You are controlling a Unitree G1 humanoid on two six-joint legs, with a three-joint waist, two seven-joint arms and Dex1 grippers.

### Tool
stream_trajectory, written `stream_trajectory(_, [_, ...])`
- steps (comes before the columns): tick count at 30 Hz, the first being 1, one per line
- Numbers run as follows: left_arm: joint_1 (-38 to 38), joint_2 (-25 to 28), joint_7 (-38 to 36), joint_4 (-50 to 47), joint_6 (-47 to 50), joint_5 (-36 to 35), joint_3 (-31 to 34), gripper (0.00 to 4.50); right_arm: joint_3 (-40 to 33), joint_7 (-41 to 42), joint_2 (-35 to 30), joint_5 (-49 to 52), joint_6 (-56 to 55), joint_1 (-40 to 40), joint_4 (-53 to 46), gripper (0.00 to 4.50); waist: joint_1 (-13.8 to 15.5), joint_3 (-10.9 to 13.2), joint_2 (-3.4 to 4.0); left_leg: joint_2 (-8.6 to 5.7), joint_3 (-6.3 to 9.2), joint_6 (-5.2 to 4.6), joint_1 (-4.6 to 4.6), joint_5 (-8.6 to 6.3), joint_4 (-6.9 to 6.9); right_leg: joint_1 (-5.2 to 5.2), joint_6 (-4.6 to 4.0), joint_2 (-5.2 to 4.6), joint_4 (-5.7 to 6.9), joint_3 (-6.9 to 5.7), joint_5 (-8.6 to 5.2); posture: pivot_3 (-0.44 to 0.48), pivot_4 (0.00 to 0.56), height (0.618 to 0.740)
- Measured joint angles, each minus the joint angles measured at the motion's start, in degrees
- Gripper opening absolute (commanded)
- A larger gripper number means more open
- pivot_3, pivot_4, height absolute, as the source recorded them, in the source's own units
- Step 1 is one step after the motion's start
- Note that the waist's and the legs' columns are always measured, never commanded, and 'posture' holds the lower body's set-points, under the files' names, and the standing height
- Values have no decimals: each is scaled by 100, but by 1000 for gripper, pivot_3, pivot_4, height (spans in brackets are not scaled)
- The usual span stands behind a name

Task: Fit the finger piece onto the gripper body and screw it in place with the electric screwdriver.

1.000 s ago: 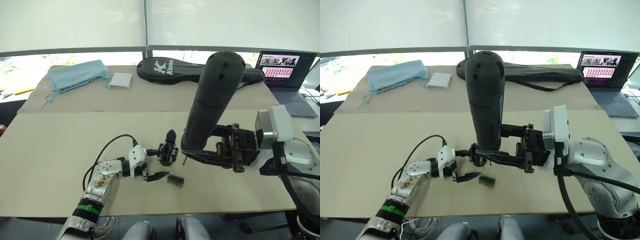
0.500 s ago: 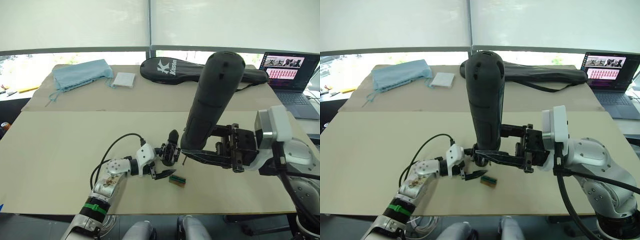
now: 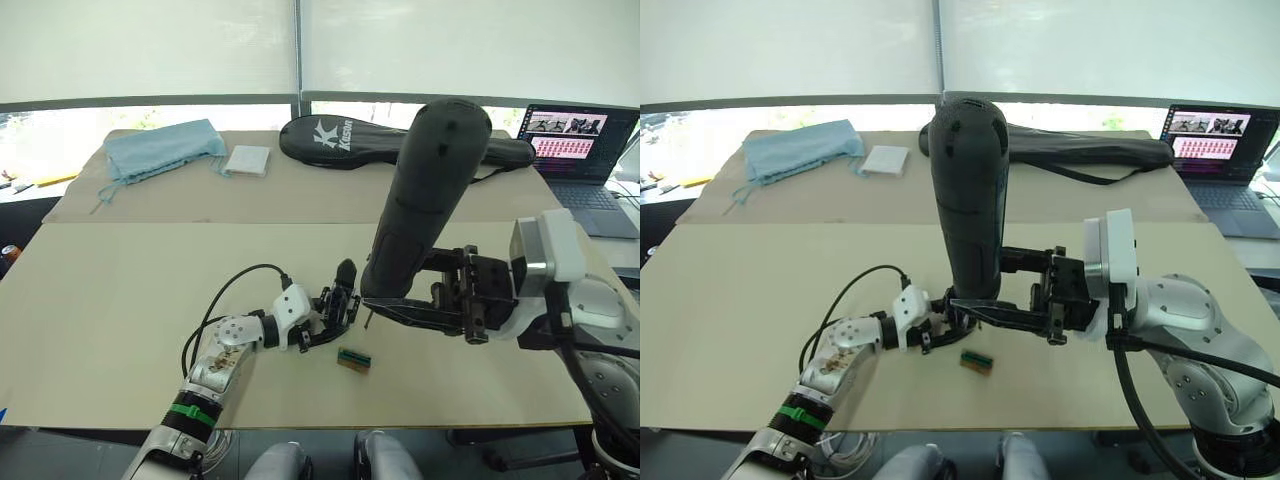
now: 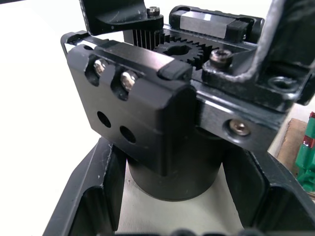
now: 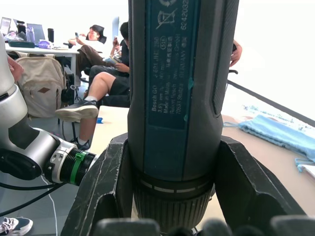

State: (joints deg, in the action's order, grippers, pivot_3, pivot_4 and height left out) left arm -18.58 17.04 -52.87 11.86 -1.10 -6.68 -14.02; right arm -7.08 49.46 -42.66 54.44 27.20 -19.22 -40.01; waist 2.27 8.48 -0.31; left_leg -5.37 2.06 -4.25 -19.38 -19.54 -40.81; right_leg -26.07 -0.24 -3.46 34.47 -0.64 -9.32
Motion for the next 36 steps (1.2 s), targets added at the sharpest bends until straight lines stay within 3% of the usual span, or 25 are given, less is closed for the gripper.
stream_trajectory(11, [-17,34,-39,27,-9,-34,2,2312,162,-590,128,972,698,-1234,205,1902,-12,0,0,0,0,0,1,0,0,-1,-1,0,2,1,0,0,150,740])
stream_trajectory(19, [-50,42,-86,47,6,-46,-4,2312,585,-739,555,962,979,-1993,590,1902,-17,-1,1,0,0,-1,-1,0,0,-4,-1,0,4,2,1,0,150,740])
stream_trajectory(36, [31,63,-62,-65,79,-60,38,2312,1389,-290,1262,-802,763,-2076,1148,1902,-74,-1,2,0,0,1,-2,0,0,-9,-2,1,8,-2,1,0,150,740])
